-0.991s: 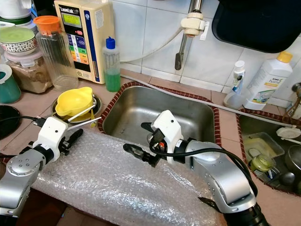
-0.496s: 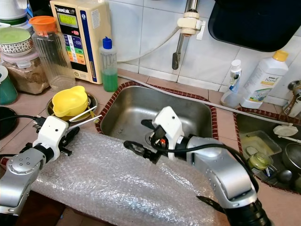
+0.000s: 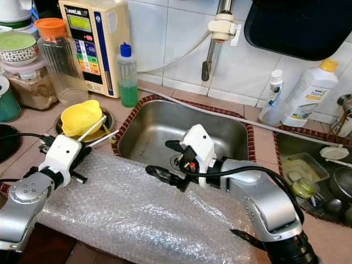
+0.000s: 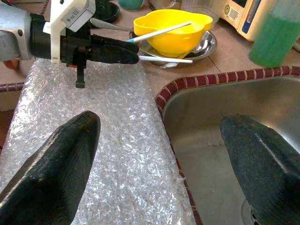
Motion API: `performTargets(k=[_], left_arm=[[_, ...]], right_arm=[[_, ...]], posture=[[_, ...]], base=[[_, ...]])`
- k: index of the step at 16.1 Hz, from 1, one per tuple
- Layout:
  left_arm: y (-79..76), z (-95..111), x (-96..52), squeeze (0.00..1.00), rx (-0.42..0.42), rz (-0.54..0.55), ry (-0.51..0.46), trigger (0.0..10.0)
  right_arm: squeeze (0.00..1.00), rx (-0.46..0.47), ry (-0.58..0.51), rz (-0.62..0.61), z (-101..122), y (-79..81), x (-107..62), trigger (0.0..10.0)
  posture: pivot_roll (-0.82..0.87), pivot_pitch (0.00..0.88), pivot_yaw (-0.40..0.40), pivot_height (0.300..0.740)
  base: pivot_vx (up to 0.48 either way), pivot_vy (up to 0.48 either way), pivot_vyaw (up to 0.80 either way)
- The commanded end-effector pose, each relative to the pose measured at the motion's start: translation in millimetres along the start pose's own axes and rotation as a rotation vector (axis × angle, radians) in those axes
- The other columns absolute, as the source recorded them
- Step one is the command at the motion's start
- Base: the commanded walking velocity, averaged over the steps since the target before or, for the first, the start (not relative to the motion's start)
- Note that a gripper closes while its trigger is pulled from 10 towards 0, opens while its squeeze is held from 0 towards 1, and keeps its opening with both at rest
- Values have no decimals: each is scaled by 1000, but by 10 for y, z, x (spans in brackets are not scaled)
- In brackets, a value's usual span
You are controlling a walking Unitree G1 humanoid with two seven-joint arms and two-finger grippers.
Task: Kitchen organization
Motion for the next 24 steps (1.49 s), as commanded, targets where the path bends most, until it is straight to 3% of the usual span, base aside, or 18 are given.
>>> performTargets(k=[1, 10, 11, 12, 13, 17, 24], left_arm=[[-40, 42, -11, 0, 21, -10, -9, 0], [14, 162, -156, 0, 78, 175, -86, 0], [39, 186, -167, 0, 92, 204, -94, 1412], [57, 223, -177, 0, 69, 224, -122, 10000], [22, 245, -187, 1000, 23, 214, -159, 10000], [-149, 153, -127, 1000, 47, 158, -182, 10000], [-215, 140, 76, 1000, 104, 136, -190, 10000]], right_arm=[[0, -14, -7, -8, 36, -44, -26, 10000], [0, -17, -4, -9, 9, -46, -8, 10000], [0, -18, -3, -8, 7, -44, -8, 10000], [0, -18, -3, -7, 6, -40, -8, 10000], [0, -18, -1, -7, 0, -37, -3, 10000], [0, -21, 1, -4, -11, -14, 15, 10000], [0, -14, -4, -14, 0, 8, -21, 10000]], posture=[[110, 0, -76, 740], [121, 0, -79, 740], [121, 0, -79, 740], [123, 0, -77, 740], [123, 0, -76, 740], [113, 0, -73, 740], [82, 0, -65, 740]], base=[[0, 0, 0], [0, 0, 0], [0, 0, 0], [0, 0, 0], [0, 0, 0], [0, 0, 0], [0, 0, 0]])
Point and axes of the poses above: a point about 5 cm out from each wrist's last joint towards the gripper, its own x axis pointing out of the wrist towards the gripper, its own z axis along the axis of the wrist's last joint, y = z × x, the point moved 2 cm from there along x, pointing out of the wrist towards the gripper, and after that the axes turned 2 degrees about -x, right-handed, at the moved point
